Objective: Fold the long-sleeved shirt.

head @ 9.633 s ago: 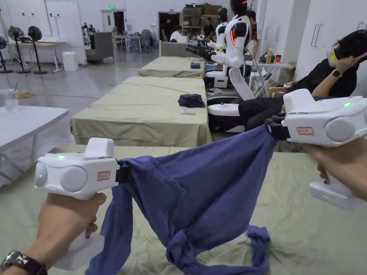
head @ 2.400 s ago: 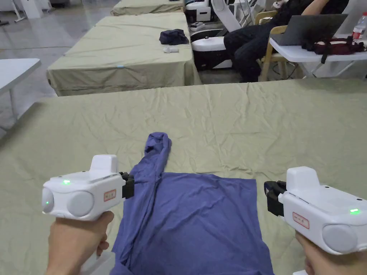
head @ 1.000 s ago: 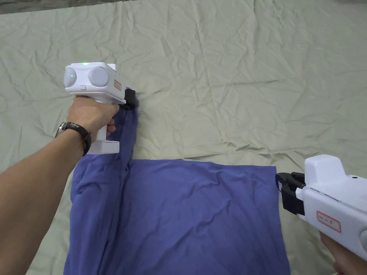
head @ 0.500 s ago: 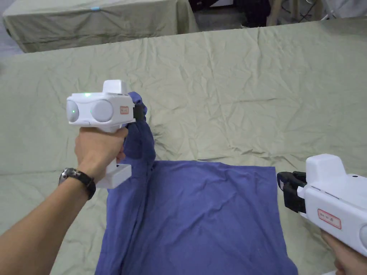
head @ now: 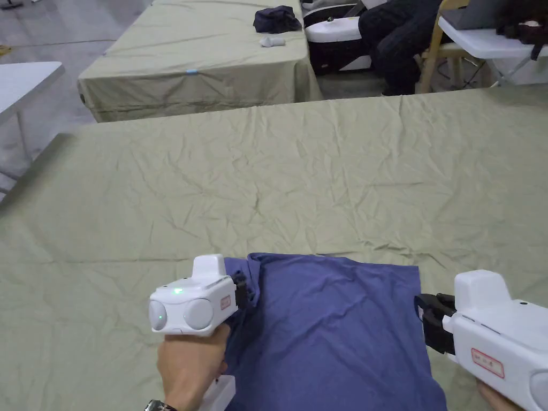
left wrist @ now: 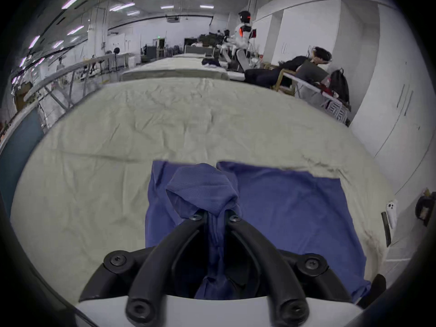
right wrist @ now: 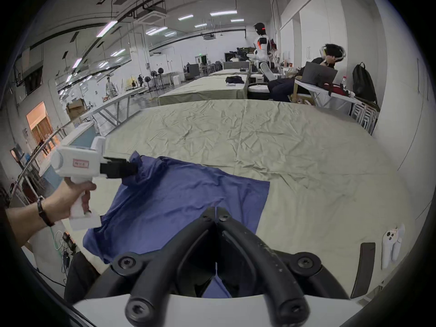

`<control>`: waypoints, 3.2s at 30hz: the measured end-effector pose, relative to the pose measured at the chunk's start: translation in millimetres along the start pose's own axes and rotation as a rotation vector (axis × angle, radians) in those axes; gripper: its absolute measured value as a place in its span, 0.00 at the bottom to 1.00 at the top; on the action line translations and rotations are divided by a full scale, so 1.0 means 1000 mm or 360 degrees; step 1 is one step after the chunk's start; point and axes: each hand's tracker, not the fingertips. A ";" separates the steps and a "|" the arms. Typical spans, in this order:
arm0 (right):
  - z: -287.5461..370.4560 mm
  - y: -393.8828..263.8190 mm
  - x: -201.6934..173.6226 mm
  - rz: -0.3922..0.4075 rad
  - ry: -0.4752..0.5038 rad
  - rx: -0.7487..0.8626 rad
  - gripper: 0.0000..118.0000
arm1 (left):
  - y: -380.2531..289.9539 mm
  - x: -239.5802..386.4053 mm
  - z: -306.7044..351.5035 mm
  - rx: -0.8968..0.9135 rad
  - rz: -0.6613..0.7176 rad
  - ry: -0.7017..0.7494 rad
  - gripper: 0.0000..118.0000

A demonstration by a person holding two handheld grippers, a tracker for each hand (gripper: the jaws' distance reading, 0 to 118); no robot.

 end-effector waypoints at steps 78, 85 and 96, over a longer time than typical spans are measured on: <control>-0.095 -0.029 0.015 -0.0023 -0.0020 -0.0348 0.01 | 0.080 -0.047 -0.114 -0.0491 -0.0060 -0.0046 0.16; -0.103 0.000 0.032 0.0021 -0.0035 -0.0307 0.01 | 0.075 -0.054 -0.113 -0.0478 -0.0055 -0.0021 0.11; -0.220 0.079 0.099 -0.0021 -0.0117 -0.0527 0.51 | 0.071 -0.060 -0.121 -0.0468 -0.0020 0.0001 0.11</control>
